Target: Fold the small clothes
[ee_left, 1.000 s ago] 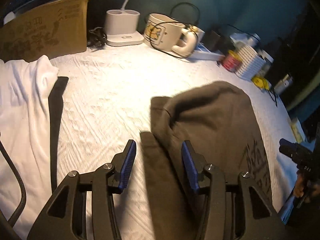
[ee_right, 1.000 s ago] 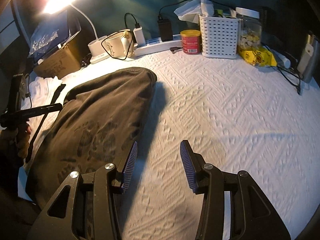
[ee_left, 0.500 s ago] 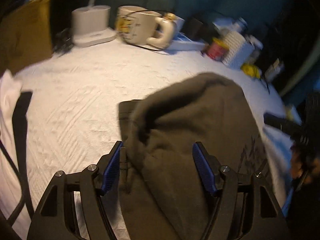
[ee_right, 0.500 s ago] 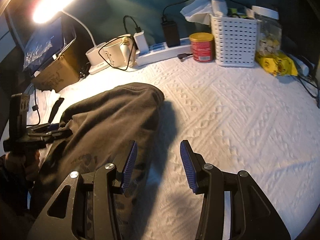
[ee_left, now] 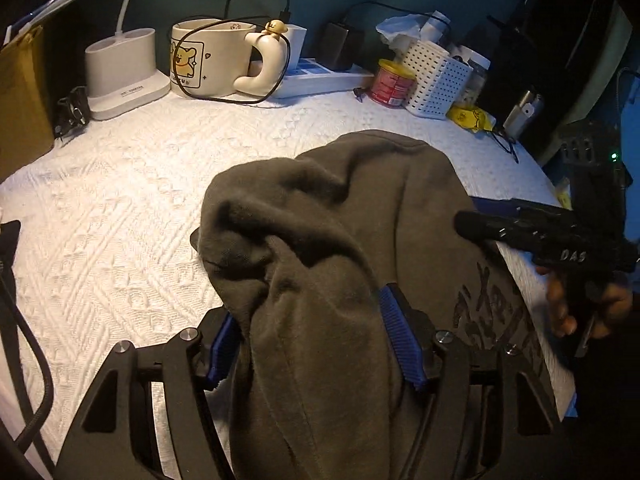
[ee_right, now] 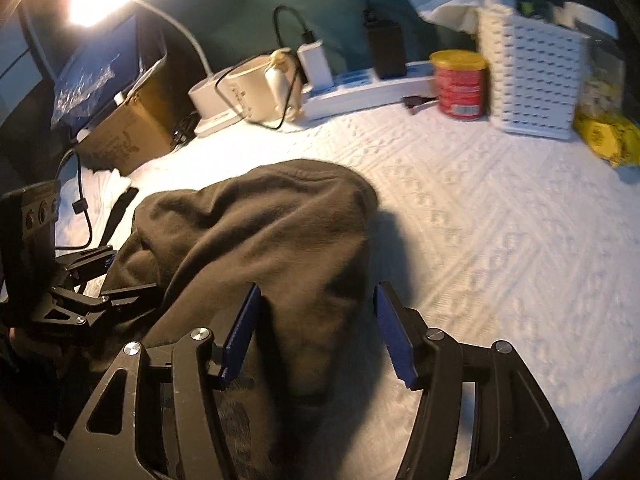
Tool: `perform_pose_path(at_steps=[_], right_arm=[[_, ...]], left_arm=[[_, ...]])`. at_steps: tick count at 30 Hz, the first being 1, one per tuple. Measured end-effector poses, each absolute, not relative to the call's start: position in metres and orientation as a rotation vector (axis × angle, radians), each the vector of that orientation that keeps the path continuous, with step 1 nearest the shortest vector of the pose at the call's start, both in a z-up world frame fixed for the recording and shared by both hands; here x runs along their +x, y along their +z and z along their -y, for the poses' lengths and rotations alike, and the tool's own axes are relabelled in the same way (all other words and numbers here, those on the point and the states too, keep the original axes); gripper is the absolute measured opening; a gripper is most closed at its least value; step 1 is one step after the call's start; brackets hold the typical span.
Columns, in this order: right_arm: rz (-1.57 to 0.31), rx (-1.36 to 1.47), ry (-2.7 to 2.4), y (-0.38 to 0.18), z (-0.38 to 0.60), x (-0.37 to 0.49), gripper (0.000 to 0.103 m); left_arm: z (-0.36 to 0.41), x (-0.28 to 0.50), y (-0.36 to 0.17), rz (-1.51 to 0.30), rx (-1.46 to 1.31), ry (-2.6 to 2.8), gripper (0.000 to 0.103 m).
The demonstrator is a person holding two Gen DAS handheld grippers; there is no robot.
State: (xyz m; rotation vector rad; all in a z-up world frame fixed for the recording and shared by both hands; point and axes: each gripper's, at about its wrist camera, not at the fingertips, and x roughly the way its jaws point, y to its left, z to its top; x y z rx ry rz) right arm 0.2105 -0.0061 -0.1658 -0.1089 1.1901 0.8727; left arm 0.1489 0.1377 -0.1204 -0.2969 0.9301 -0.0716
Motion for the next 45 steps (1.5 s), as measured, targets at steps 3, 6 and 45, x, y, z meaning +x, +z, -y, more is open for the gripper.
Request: perform_pose_path(at_steps=[3,6,45], right_arm=[[-1.174,-0.124,0.888,-0.169,-0.002,0.207,0.062],[-1.158,-0.134,0.908,-0.170,-0.010,0.204,0.062],[-0.919,-0.130,0.957,-0.096,0.015,0.154,0.019]], left_arm=[[-0.137,0.149,-0.121,-0.921,-0.296,-0.075,0.053],[-0.134,0.150,-0.121,-0.913,-0.305,-0.085,0.045],[-0.089,0.107,-0.072,-0.725,-0.203,-0.130,0.026]])
